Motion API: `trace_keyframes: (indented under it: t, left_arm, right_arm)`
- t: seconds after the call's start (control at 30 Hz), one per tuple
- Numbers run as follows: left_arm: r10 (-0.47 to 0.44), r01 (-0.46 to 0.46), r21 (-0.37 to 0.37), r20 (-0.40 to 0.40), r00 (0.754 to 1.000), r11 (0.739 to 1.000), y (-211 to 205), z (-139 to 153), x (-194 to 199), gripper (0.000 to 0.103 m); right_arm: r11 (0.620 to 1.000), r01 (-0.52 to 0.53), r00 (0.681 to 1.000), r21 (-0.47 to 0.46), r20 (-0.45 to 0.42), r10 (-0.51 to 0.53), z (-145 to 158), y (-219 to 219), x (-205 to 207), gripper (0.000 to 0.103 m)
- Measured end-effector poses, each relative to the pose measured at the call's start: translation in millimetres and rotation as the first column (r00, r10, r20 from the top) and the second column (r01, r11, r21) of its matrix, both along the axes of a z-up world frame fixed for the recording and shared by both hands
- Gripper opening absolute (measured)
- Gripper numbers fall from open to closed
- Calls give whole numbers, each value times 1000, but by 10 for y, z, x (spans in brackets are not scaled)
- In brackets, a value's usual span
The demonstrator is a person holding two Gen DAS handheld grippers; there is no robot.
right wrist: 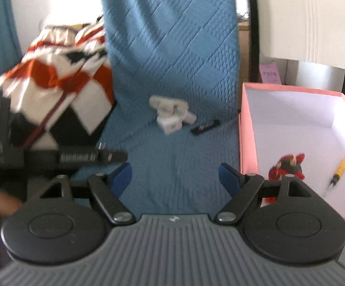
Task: Organize rigid objects
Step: 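Move both tools down toward the white charger and black USB stick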
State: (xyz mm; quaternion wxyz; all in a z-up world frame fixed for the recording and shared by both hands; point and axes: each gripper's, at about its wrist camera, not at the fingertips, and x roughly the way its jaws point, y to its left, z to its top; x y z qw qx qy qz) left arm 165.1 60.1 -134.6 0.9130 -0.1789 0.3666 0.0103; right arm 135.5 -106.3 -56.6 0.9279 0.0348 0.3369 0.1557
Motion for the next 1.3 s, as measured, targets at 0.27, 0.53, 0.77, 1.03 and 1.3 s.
trace_keyframes:
  t: [0.27,0.53,0.77,1.03,1.3]
  left_arm:
    - [42,-42,-30,-16,999,999,266,-156,353,81]
    - [46,-47,-32,-10,999,998,413,-257,804,80]
    - [19,-18,-23,28,999,1000,437,-331,1294,80]
    - [-38,38,-10,6,999,999,449,-403,1824,80]
    - [-68,68,24,9,998,997,403,-537,2213,70]
  right_arm:
    - [1000,-20,999,-22,37,20,-75,142,461,77]
    - [993,-84,996,-84,-20,83,-321,327,832,62]
    - [990,-105,994,-95,-46,101,-489,429,1193,61]
    - [991,-78,993,-112,-95,67,-748,448,1677,59]
    - [992,35,993,-123,-112,-49,-966,468,2202,59]
